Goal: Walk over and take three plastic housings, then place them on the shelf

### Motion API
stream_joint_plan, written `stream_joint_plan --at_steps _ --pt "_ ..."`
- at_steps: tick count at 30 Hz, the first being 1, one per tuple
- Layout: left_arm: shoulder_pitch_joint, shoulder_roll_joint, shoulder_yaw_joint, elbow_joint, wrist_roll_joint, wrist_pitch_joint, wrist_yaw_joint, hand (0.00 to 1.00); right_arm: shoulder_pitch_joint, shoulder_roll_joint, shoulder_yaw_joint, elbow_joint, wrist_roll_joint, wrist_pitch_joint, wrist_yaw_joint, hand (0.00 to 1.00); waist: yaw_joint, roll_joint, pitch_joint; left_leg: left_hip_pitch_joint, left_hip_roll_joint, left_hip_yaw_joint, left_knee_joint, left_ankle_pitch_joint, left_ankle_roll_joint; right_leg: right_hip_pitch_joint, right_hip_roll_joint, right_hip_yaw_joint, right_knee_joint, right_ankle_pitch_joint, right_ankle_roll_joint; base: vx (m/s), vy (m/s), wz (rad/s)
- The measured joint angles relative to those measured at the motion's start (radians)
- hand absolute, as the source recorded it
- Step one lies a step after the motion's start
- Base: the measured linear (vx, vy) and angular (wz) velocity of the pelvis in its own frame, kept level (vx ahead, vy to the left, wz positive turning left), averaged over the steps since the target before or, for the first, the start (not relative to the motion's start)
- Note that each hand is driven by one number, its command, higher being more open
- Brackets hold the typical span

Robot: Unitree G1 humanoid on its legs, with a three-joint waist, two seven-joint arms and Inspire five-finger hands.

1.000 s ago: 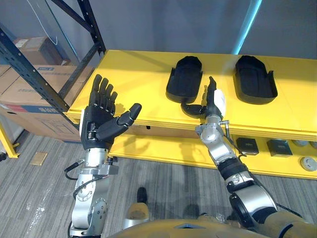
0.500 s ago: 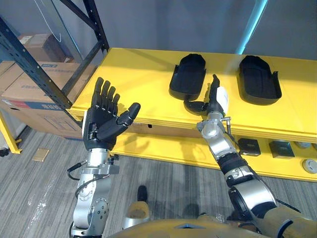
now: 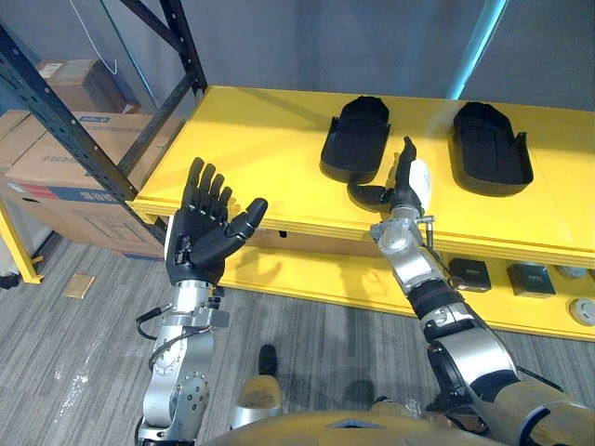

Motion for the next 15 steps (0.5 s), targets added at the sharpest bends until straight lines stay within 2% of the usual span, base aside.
stream_joint_plan --at_steps 2,6,12,15 --pt "-0.025 0.006 -0.025 0.027 -0.007 0.0 0.008 1.0 -0.005 -0.017 0.0 0.007 0.0 0.004 -0.004 1.0 0.014 0.0 0.0 0.0 0.002 -0.004 0.0 -0.003 0.004 0.004 0.003 -0.001 -0.003 0.001 0.0 0.0 -0.005 0.02" --pt "-0.034 0.011 -0.068 0.039 -0.013 0.003 0.012 1.0 -0.024 -0.025 0.001 0.029 0.0 0.012 -0.003 1.0 0.021 -0.004 0.0 0.0 0.003 -0.01 0.0 -0.002 0.004 0.014 0.008 -0.002 -0.015 0.004 0.0 -0.01 -0.008 0.03" --pt "-0.04 0.011 -0.083 0.056 -0.016 0.003 0.024 1.0 -0.06 -0.03 0.0 0.071 0.001 0.022 -0.002 1.0 0.029 -0.005 0.0 0.0 0.007 -0.012 0.0 -0.002 0.003 0.035 0.021 -0.003 -0.046 0.024 -0.001 0.0 0.0 0.0" --pt "-0.044 0.012 -0.089 0.077 -0.017 0.003 0.033 1.0 -0.065 -0.045 0.0 0.077 0.001 0.022 -0.002 1.0 0.042 -0.014 -0.001 -0.002 0.007 -0.013 0.0 -0.002 0.003 0.036 0.022 -0.004 -0.05 0.026 -0.001 0.0 0.0 0.0"
